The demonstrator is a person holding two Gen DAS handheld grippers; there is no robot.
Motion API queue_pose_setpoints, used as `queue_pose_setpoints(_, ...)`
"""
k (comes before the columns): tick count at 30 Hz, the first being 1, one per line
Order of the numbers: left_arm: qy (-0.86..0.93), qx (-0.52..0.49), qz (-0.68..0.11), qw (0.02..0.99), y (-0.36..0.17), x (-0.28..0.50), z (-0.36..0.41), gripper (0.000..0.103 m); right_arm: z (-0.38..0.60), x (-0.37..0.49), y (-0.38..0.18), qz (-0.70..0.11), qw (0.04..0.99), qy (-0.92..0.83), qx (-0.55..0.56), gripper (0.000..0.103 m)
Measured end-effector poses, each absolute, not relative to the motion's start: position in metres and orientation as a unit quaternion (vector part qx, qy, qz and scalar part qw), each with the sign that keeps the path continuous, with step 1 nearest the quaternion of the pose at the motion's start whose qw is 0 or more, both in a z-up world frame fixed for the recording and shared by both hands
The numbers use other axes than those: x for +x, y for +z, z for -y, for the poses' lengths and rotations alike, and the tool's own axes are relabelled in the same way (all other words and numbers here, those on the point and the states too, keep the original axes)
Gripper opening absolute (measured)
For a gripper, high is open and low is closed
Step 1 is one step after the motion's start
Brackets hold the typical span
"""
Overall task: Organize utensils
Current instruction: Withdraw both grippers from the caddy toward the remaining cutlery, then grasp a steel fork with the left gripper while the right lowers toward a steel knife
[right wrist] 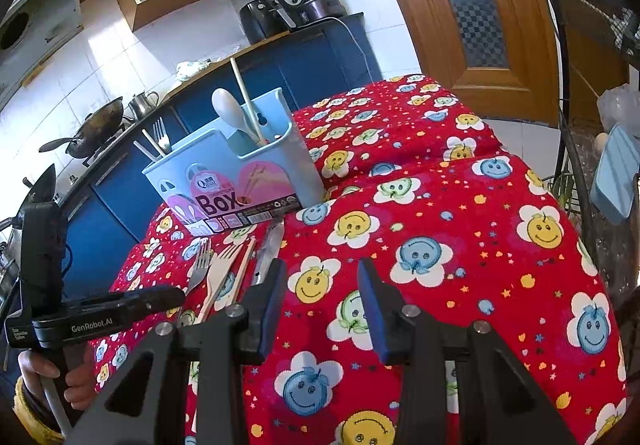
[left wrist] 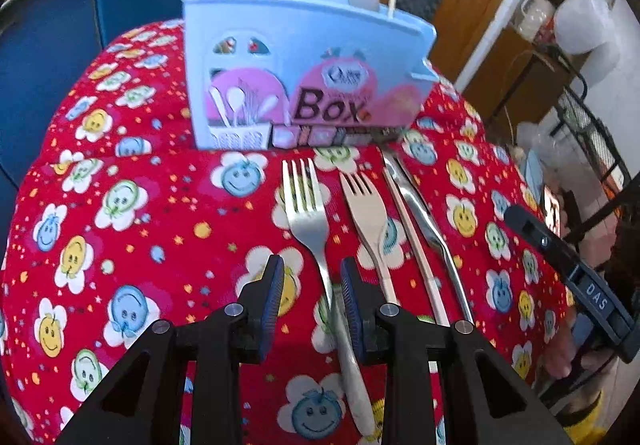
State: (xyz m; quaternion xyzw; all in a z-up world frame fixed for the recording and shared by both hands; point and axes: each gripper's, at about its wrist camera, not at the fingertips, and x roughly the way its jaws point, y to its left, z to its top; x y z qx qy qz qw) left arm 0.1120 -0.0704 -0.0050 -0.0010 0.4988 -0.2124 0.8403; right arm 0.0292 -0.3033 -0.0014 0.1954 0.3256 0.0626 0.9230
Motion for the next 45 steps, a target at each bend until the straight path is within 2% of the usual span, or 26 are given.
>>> queue_pose_setpoints(10,-0.209,0.053,-0.548,0.808,-0.009,0.117,0.091,0.029,0.305,0.028,-0.003,-0.326,0.922,0.063,0.198,0.04)
queue_pose_setpoints(12,-0.207,0.061,-0.55,0.807,-0.009,0.118,0.093,0.026,0.304,0.028,-0.003,-0.327,0.922,0.064,0.198,0.04)
queue_pose_setpoints(17,-0.201,0.059,-0.547,0.811,-0.01,0.123,0.093,0.008,0.304,0.028,-0.002,-0.327,0.922,0.064,0.196,0.04)
queue_pose_setpoints(22,-0.203,0.023,-0.536,0.819,-0.011,0.124,0.081,0.004,0.297,0.027,0.002,-0.332,0.923,0.067,0.185,0.04)
queue_pose_setpoints(31,-0.219,-0.053,-0.493,0.84,-0.004,0.114,0.045,0.004,0.278,0.036,0.009,-0.374,0.912,0.082,0.15,0.04)
queue_pose_setpoints(45,-0.233,-0.081,-0.406,0.88,0.024,0.101,0.012,0.004,0.238,0.069,-0.002,-0.484,0.865,0.101,0.078,0.04)
